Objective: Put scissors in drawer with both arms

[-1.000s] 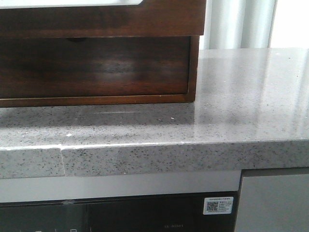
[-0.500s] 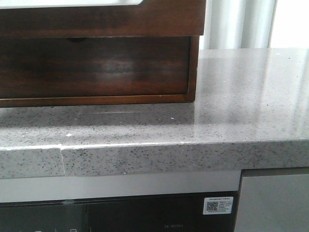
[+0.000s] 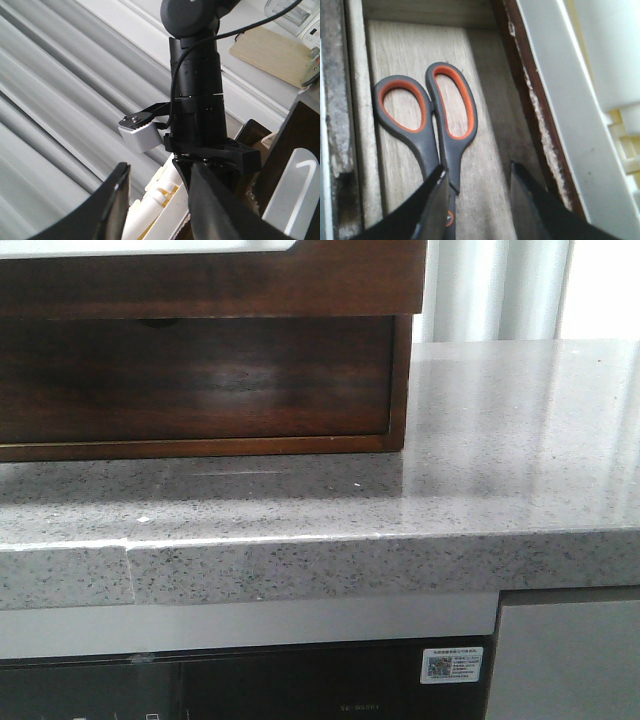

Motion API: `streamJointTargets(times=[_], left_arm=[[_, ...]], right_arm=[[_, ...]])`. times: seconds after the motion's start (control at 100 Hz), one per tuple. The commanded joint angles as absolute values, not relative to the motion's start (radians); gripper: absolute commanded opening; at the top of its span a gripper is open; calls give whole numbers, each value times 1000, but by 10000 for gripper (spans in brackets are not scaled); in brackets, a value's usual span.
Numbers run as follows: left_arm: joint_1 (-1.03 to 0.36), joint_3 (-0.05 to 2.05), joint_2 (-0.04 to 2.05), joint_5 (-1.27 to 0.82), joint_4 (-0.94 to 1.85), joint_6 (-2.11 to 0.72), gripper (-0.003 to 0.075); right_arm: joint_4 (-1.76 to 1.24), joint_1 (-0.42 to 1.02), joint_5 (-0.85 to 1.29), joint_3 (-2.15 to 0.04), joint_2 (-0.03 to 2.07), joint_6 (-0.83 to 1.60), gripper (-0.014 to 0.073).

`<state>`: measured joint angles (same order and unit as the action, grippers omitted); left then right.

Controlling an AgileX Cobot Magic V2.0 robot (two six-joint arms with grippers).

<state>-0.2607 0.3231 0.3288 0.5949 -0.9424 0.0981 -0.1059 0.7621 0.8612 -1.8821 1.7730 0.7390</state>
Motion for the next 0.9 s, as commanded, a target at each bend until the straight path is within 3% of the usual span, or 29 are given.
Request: streamJointTargets(times=[0.0,0.1,0.17,0.34,0.46,0.7,0.89], left_arm=[[-260,351,331,627,-891,114,264],[-260,351,306,627,-891,114,264],[-260,351,278,619,-891,125,264],[-260,351,183,525,-893,269,261],[-260,351,112,439,-907,313,235],[-260,351,16,283,-909,485,-20],[-260,351,-3,189,-882,579,-19]], right_arm=[[-102,761,812,-1912,1721,746,258],[-104,761,837,-1912,1706,715,245],[-104,761,861,-1912,1691,701,187],[-104,761,888,-1912,1647,694,-74],[-107,761,909,-1912,1615,689,-64],[-157,761,909,-1912,1536,659,-64],[-194,761,909,-1912,1472,659,-64]])
